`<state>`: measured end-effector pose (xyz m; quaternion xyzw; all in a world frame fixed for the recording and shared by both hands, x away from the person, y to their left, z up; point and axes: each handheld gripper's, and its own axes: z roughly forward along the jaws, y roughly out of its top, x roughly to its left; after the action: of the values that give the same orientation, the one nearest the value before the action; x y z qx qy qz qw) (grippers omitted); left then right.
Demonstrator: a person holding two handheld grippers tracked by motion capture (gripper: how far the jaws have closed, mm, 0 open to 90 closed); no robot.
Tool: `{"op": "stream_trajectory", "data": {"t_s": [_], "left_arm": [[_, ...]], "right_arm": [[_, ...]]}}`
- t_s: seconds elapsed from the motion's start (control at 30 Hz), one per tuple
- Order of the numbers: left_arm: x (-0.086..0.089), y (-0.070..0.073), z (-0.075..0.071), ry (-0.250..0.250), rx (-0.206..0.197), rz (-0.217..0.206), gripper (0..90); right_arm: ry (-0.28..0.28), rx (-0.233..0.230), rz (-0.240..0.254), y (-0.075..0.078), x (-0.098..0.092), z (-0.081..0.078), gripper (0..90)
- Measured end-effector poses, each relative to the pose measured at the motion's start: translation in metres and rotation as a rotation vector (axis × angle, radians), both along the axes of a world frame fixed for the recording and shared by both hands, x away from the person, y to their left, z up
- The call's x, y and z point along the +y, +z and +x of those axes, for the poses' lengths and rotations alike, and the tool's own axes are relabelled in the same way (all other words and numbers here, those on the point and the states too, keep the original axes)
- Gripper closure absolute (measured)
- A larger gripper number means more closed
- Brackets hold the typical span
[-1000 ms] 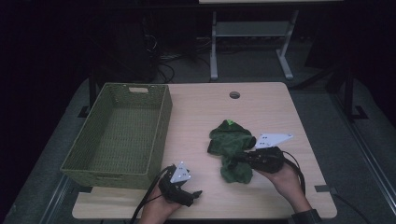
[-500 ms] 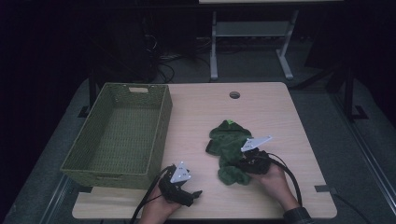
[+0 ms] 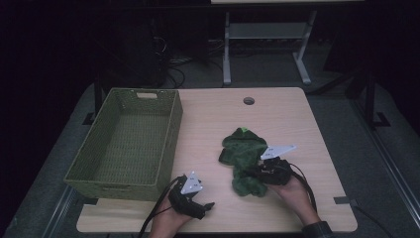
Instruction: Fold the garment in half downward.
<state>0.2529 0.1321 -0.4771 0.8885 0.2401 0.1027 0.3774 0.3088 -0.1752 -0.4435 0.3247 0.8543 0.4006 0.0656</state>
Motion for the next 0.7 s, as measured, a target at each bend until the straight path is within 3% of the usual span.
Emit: {"op": "stream_trajectory", "data": {"t_s": [0.37,0.43,0.7], "left_arm": [[-0.009,0.014,0.008,-0.018,0.031,-0.004,14.6],[-0.010,0.017,0.011,-0.019,0.041,-0.021,17.5],[-0.019,0.030,0.026,-0.032,0.045,-0.022,24.4]], "right_arm": [[-0.032,-0.027,0.044,0.024,-0.019,0.004,55.6],[-0.039,-0.031,0.049,0.026,-0.023,0.007,53.4],[-0.064,-0.054,0.063,0.036,-0.030,0.015,47.1]]}}
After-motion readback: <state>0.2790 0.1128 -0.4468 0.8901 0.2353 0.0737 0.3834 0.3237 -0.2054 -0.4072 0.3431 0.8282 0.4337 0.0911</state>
